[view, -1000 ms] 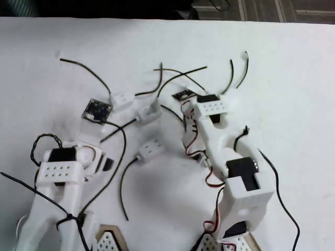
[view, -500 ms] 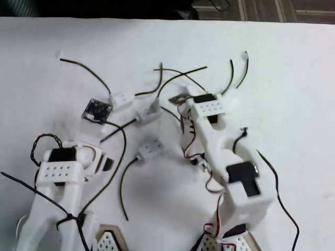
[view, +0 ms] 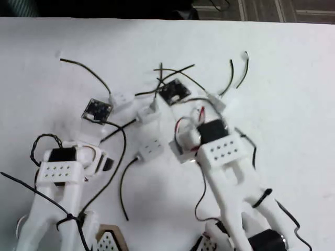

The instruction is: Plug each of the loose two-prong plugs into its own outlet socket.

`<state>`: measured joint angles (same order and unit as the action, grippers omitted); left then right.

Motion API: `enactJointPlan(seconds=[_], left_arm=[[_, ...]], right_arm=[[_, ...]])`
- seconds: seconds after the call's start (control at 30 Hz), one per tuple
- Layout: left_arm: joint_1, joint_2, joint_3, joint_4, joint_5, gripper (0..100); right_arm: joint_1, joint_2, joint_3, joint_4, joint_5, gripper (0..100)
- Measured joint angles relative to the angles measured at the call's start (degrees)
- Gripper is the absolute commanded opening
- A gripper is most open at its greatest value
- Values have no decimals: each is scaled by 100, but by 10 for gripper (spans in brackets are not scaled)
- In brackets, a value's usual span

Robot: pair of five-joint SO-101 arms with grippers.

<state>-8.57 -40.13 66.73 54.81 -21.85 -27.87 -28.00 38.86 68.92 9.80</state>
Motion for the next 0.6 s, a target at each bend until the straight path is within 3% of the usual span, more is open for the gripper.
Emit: enactJointPlan(seconds=[0.2,0.6], left_arm=[[0,0,0,0,0,256],[0,0,0,0,0,256]], right_arm=[[-677,-132,879,-1618,-1178,17],[-1477,-2602,949,-1275,-1363,16]])
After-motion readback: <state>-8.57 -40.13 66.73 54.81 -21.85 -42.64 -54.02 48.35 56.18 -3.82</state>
